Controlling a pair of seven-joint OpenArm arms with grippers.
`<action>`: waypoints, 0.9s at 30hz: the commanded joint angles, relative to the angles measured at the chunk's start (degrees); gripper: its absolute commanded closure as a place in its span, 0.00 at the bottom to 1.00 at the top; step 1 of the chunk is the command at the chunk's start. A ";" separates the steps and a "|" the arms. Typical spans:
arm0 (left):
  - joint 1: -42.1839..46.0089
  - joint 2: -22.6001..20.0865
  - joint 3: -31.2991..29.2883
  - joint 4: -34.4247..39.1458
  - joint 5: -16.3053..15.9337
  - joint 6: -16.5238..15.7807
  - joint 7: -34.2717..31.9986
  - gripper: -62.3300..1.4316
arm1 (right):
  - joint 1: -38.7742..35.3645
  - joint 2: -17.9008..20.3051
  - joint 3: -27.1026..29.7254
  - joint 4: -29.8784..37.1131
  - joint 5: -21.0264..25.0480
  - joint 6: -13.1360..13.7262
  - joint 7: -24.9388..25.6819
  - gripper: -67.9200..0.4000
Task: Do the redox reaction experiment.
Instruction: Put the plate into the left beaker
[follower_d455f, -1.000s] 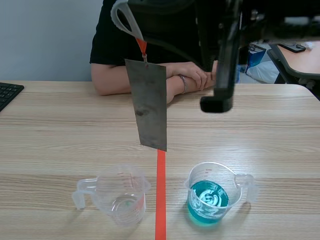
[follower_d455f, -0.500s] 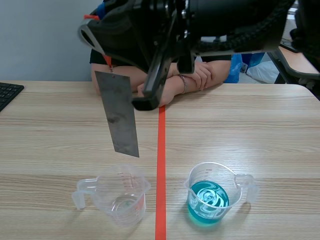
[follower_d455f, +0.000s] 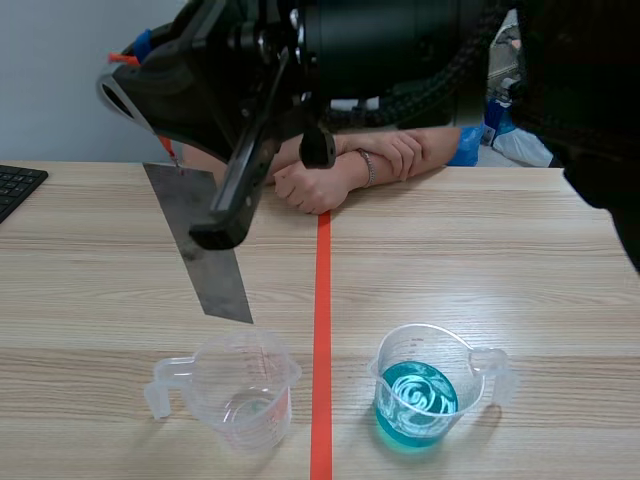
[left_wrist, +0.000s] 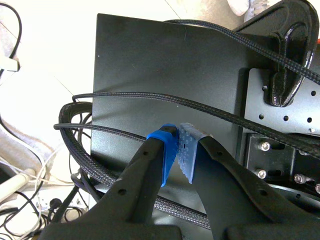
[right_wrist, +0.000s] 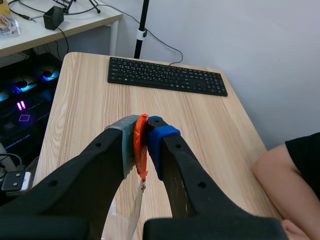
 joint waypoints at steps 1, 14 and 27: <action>0.48 -0.17 -0.15 0.35 0.00 -0.13 -0.79 0.93 | 1.01 -0.31 -0.31 0.00 0.26 -0.44 1.27 0.98; 0.48 -0.17 -0.15 0.35 0.00 -0.13 -0.79 0.93 | 0.98 -0.28 -0.44 -0.04 -0.35 -0.44 1.22 0.98; 0.48 -0.17 -0.15 0.35 0.00 -0.13 -0.79 0.93 | 0.96 -0.31 -0.44 -4.28 -0.61 -0.44 1.73 0.98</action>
